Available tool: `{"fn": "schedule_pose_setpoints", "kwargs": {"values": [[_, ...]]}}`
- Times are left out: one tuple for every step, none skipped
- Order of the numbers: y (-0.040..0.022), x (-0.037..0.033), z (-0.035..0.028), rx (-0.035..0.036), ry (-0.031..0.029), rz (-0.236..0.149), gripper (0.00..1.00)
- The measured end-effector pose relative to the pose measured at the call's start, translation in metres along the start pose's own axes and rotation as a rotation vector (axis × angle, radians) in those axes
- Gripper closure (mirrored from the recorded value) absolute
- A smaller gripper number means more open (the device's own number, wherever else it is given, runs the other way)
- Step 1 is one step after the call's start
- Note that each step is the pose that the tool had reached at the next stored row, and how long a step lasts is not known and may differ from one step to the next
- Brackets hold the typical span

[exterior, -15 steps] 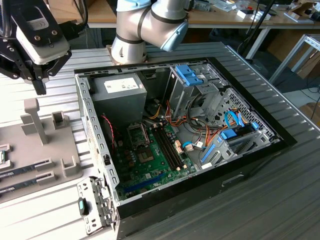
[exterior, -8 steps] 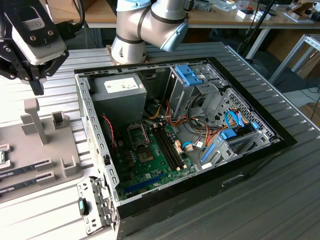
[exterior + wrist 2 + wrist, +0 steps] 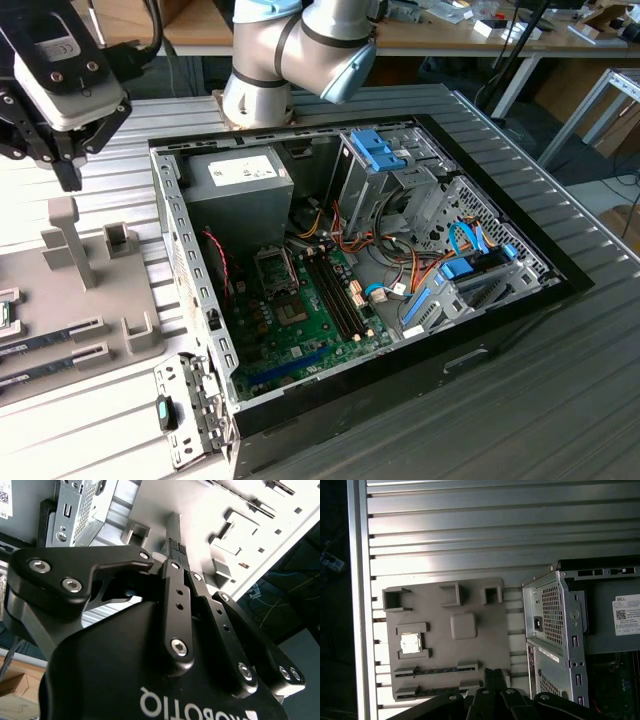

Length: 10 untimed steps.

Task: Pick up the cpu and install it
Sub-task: 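Reach for the cpu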

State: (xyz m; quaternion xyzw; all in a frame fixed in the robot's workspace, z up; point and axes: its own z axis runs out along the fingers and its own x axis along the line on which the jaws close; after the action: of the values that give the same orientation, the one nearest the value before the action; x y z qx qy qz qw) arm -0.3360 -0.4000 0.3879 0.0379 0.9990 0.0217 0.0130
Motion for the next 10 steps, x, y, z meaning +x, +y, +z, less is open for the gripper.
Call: {"fn": "schedule_pose_setpoints", "kwargs": {"values": [[0.0,0.0005,0.0,0.0,0.0,0.0,0.89],[-0.0001,0.001,0.0,-0.0001,-0.0001,0.0,0.89],[-0.0001,0.0014,0.0,0.0,0.0,0.0,0.89],[-0.0001,0.0019,0.0,0.0,0.0,0.0,0.89],[-0.0002,0.0025,0.0,0.0,0.0,0.0,0.89],[-0.0002,0.003,0.0,0.0,0.0,0.0,0.89],[-0.0006,0.008,0.0001,0.0,0.0,0.0,0.89],[-0.0007,0.0092,0.0001,0.0,0.0,0.0,0.89],[-0.0012,0.0159,0.0002,0.0,0.0,0.0,0.89],[-0.0014,0.0183,0.0003,-0.0001,-0.0001,0.0,0.89]]}}
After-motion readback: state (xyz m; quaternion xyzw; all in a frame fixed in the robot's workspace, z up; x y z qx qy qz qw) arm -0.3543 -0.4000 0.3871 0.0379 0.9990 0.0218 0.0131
